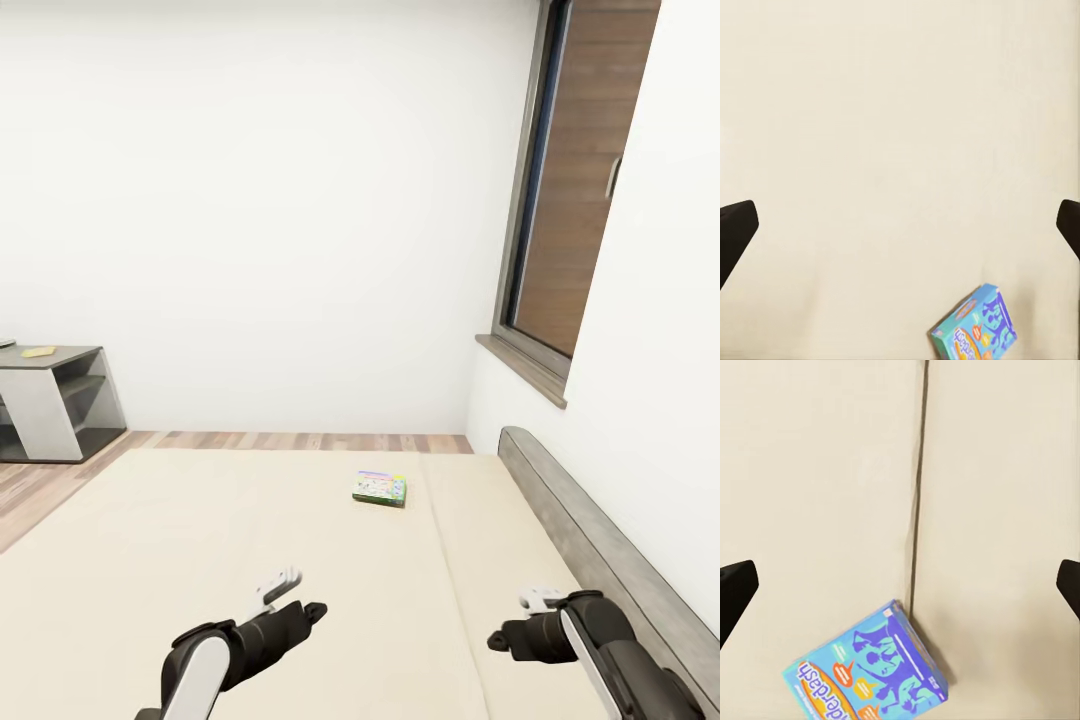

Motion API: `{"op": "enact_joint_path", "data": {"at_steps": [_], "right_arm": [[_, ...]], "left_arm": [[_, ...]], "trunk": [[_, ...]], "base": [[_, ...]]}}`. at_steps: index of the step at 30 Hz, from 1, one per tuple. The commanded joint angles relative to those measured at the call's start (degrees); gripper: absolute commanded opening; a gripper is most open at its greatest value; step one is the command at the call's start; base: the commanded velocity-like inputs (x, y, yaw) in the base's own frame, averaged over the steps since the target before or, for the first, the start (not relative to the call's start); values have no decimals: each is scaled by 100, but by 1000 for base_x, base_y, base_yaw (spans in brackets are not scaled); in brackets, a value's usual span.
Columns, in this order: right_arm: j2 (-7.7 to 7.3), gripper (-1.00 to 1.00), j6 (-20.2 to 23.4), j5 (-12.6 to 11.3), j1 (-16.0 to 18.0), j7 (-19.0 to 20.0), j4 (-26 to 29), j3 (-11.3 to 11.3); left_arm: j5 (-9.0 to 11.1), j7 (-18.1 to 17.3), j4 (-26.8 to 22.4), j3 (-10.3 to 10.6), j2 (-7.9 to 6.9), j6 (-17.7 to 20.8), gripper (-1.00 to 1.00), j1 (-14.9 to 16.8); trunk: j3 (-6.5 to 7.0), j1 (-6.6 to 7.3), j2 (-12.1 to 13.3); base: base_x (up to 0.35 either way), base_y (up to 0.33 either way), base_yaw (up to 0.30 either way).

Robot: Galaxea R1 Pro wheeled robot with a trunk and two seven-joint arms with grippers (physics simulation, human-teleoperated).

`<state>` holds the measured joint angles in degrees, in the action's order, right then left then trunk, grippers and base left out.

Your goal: Put all the toys in the child's room - the three board games (two on the bed and one on the table), the two jigsaw puzzles on the table, and the tennis ball on the table - inside the toy box on the table in the child's room.

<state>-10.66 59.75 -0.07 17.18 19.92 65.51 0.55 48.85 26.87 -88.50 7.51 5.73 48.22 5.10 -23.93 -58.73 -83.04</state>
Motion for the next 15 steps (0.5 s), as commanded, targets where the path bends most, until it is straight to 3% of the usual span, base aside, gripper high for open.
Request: {"op": "enact_joint_path", "data": {"at_steps": [1, 8, 15], "right_arm": [[0, 100, 25, 0, 4, 14, 4, 4], [-7, 100, 25, 13, -18, 13, -32, -32], [8, 100, 25, 23, -33, 8, -62, -54]], "left_arm": [[60, 59, -7, 1, 1, 9, 100, 4], [41, 63, 7, -23, -52, -27, 100, -59], [47, 32, 153, 5, -293, -60, 100, -72]], "trunk": [[-7, 0, -4], [-7, 0, -4], [47, 66, 116]], "base": [[0, 0, 0], [0, 0, 0], [0, 0, 0]]}}
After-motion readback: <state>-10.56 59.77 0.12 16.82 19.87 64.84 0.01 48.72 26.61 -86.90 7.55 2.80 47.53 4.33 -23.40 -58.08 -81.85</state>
